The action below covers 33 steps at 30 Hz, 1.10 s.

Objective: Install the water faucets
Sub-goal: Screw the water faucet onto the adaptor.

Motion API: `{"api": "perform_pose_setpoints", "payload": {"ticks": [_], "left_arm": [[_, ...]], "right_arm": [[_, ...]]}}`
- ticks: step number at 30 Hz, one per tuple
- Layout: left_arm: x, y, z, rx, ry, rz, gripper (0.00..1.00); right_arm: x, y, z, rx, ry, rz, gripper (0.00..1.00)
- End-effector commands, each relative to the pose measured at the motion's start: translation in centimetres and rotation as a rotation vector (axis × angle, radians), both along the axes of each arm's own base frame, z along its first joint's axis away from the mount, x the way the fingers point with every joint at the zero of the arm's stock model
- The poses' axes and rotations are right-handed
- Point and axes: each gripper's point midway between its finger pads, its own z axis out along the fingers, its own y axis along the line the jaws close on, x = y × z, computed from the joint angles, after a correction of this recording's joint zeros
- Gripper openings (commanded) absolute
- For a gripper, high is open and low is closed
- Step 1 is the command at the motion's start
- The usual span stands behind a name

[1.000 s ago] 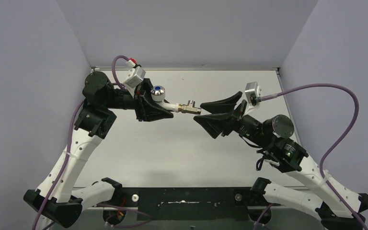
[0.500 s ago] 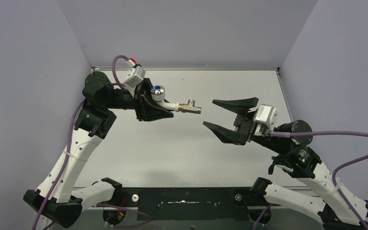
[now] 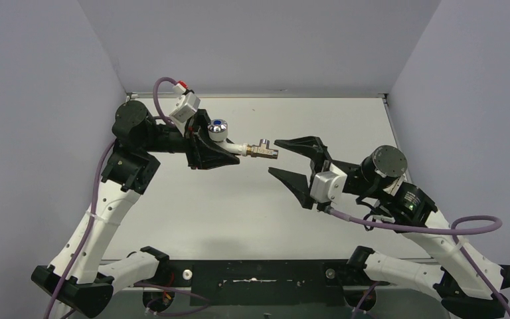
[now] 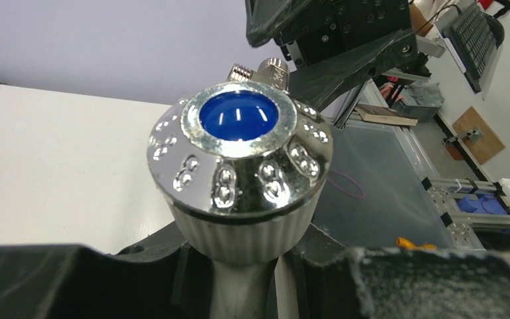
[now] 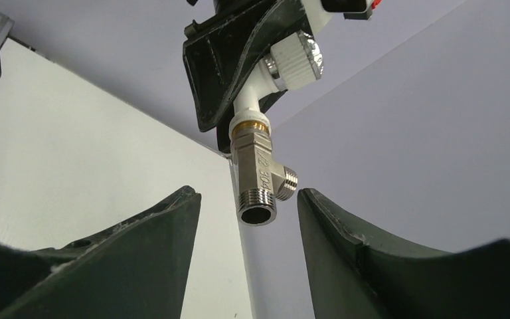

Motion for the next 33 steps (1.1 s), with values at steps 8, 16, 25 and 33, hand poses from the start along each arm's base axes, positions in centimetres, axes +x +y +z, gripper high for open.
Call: {"api": "perform_pose_setpoints", "payload": {"ticks": [8, 16, 25, 33], "left_arm": [[-0.7, 0.3, 1.4, -0.031, -0.057, 0.002, 0.0], [-0.8, 0.4, 1.5, -0.032, -0.06, 0.004, 0.0], [-0.7, 0.3, 1.7, -0.034, -0.066, 0.004, 0.0], [-0.6, 0.3, 1.7, -0.033, -0.065, 0.001, 0.0]], "right_arm": [[0.2, 0.0, 1.8, 0.032, -0.168, -0.021, 0.48], [0.6, 0.2, 1.3, 0.012, -0.169, -0.033, 0.43], [0.8, 0.3, 1.1, 0.007, -0.169, -0.041, 0.4], [0.8, 0.4, 0.9, 0.003, -0.156, -0.041, 0.32]]}}
